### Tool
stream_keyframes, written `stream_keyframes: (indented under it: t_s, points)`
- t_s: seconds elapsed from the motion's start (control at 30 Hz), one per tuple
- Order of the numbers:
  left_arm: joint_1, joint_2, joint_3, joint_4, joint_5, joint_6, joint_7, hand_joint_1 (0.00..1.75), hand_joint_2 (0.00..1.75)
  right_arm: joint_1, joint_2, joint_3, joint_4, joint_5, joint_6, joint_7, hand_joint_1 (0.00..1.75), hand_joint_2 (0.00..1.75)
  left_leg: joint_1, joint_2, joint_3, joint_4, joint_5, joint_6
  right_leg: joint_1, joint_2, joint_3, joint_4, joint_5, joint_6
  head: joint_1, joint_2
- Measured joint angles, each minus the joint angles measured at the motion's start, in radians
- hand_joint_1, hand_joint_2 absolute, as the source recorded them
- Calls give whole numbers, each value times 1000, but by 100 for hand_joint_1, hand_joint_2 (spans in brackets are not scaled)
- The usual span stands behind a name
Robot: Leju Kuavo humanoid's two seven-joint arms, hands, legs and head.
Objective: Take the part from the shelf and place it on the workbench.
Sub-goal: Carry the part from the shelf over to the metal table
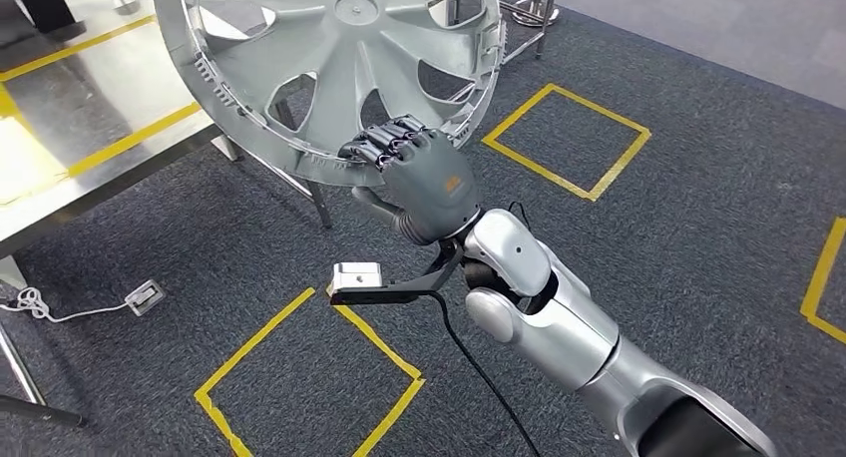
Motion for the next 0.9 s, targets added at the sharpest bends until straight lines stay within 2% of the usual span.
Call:
stream_keyframes:
  t_s: [0.03,0.07,0.13,0.17,0.2,0.27,0.3,0.33,0.37,0.4,0.43,0.5,0.53,0.57,0.63,0.67,0.7,0.77,0.8,0.83,0.87,0.9]
  points:
    - [-1,0,0,0,-1,0,2,0,175,0,0,-1,-2,4,1,3,175,175,-3,10,19,-37,8,8,3,-9,0,2,-2,4,0,0]
    - [-1,-1,0,0,-2,0,4,0,175,1,0,-1,-4,7,3,6,175,175,-6,12,23,-50,7,16,6,-18,0,3,-3,9,1,0]
    - [0,-1,0,0,-2,0,11,0,175,3,0,-2,-7,11,5,7,175,175,-5,-12,19,-49,11,33,6,-30,2,4,-6,18,2,0]
    - [0,-2,0,0,-3,0,15,0,175,3,0,-2,-8,12,5,7,175,175,-3,-22,18,-50,13,39,4,-17,0,12,-13,25,2,0]
    - [-1,-2,0,0,-3,0,18,0,175,3,0,-3,-9,13,6,7,175,175,0,-31,17,-52,16,45,0,7,-10,36,-30,31,3,0]
    - [-6,-3,0,0,-6,1,23,0,175,5,-1,-6,-10,14,7,7,175,175,3,-51,16,-53,19,53,-5,64,-58,145,-90,41,5,0]
    - [-9,-3,0,0,-7,1,25,0,175,7,-2,-7,-10,14,7,6,175,175,3,-63,14,-52,20,55,-6,77,-93,218,-121,44,6,0]
    - [-11,-3,0,-1,-9,2,28,0,175,9,-3,-8,-10,14,8,6,175,175,3,-76,13,-52,20,56,-6,81,-122,275,-139,44,6,0]
    - [-11,-3,0,-1,-10,3,29,0,175,10,-3,-8,-10,14,8,6,175,175,2,-89,13,-50,21,56,-6,83,-136,302,-139,43,6,0]
    - [-11,-3,0,-1,-11,4,31,0,175,11,-3,-8,-10,14,9,6,175,175,2,-103,13,-49,21,55,-6,86,-130,285,-118,40,6,0]
    - [-11,-3,0,-1,-12,5,31,0,175,12,-3,-9,-11,14,9,6,175,175,2,-117,13,-48,22,54,-6,93,-105,230,-83,35,6,0]
    - [-13,-5,0,-1,-14,7,32,0,175,12,-3,-12,-13,14,10,6,175,175,3,-143,10,-46,24,49,-6,139,-38,84,-19,23,5,0]
    - [-13,-6,0,-1,-15,8,32,0,175,12,-3,-13,-14,14,10,6,175,175,5,-155,6,-46,27,44,-5,157,-16,35,-3,19,5,0]
    - [-13,-6,0,-1,-17,9,32,0,175,12,-3,-14,-16,14,10,6,175,175,7,-165,2,-46,30,37,-4,168,-7,11,2,17,6,0]
    - [-12,-5,0,-1,-19,9,35,0,175,14,-3,-15,-19,15,10,7,175,175,11,-184,-5,-51,36,22,-3,150,-5,3,4,15,8,0]
    - [-11,-5,0,0,-20,9,37,0,175,15,-3,-16,-21,15,10,8,175,175,10,-176,-8,-50,35,17,-5,139,-3,-2,7,12,8,0]
    - [-10,-5,0,0,-20,10,39,0,175,16,-2,-16,-23,15,10,9,175,175,8,-154,-15,-38,25,12,-7,126,1,-8,10,6,5,0]
    - [-13,-6,0,1,-20,10,42,0,175,21,-4,-19,-25,15,10,11,175,175,5,-86,-57,52,-28,4,-10,97,5,-15,13,-2,0,0]
    - [-15,-6,0,1,-20,10,43,0,175,24,-5,-20,-26,15,10,11,175,175,5,-65,-89,122,-63,-1,-10,83,5,-15,13,-4,-3,0]
    - [-16,-5,0,1,-20,10,45,0,175,29,-6,-21,-26,16,9,10,175,175,7,-55,-119,188,-89,-5,-10,69,5,-14,12,-4,-3,0]
    - [-16,-5,0,1,-20,10,47,0,175,33,-7,-21,-26,18,9,10,175,175,9,-52,-136,226,-97,-8,-10,56,5,-14,11,-4,-4,0]
    - [-15,-4,0,1,-20,11,49,0,175,37,-7,-21,-26,19,9,9,175,175,11,-49,-133,226,-87,-11,-11,44,5,-13,10,-3,-4,0]
